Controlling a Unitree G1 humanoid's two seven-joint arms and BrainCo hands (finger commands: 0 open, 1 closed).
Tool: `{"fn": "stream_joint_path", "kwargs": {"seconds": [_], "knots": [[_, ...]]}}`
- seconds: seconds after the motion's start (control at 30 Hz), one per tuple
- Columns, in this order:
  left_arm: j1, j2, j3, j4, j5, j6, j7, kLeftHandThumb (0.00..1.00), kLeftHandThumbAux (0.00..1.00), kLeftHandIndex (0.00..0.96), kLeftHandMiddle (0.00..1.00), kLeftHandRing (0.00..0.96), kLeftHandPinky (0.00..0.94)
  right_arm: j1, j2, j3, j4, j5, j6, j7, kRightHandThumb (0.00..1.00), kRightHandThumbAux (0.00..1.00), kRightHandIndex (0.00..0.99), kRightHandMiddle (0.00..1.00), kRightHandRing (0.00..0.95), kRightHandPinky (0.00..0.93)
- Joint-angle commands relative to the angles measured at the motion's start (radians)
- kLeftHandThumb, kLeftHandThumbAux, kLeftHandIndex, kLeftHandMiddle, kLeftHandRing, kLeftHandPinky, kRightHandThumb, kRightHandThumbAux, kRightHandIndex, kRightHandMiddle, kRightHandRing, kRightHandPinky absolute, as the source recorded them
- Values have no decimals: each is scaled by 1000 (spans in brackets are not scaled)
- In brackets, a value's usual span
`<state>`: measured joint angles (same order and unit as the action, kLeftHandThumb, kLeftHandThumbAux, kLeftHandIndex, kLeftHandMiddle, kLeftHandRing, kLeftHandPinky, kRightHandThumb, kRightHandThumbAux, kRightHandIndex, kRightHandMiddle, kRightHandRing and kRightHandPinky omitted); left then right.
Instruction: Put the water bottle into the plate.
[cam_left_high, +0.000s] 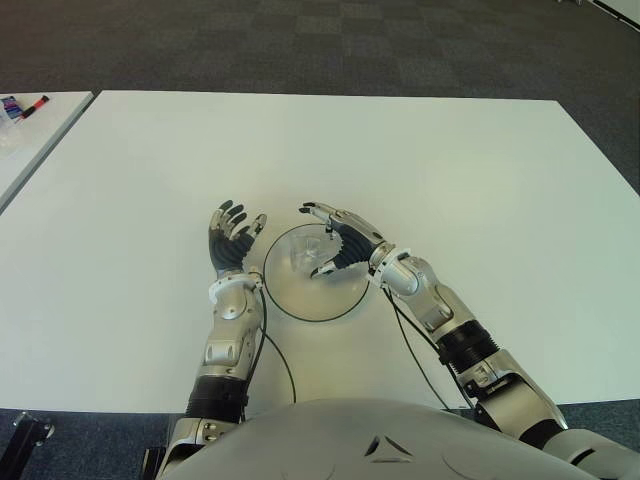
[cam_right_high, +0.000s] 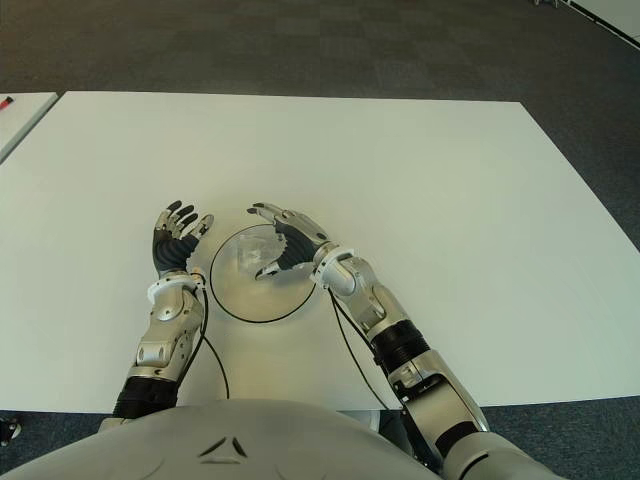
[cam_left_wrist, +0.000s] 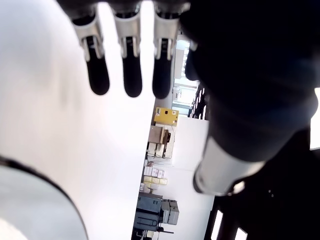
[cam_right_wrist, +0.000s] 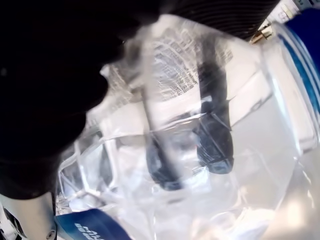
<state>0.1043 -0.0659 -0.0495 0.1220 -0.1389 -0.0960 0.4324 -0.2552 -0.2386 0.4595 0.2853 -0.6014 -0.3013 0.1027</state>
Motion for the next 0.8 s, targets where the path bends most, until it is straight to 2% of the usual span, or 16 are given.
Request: {"fn": "stream_joint_path", "kwargs": {"seconds": [0.03,0.27,0.8], "knots": [[8,-113,-2,0,-8,-3,7,111,879,201,261,264,285,-11,0,11,37,-9,-13,-15,5,932,0,0,0,0],[8,-113,-6,-4,-5,2,10,101,886,185,255,255,269,-17,-2,15,66,-18,-33,-39,0,885,0,0,0,0],[6,-118,-13,-5,1,3,17,91,906,191,276,277,294,-45,2,31,150,-9,-111,-61,0,896,0,0,0,0]]}}
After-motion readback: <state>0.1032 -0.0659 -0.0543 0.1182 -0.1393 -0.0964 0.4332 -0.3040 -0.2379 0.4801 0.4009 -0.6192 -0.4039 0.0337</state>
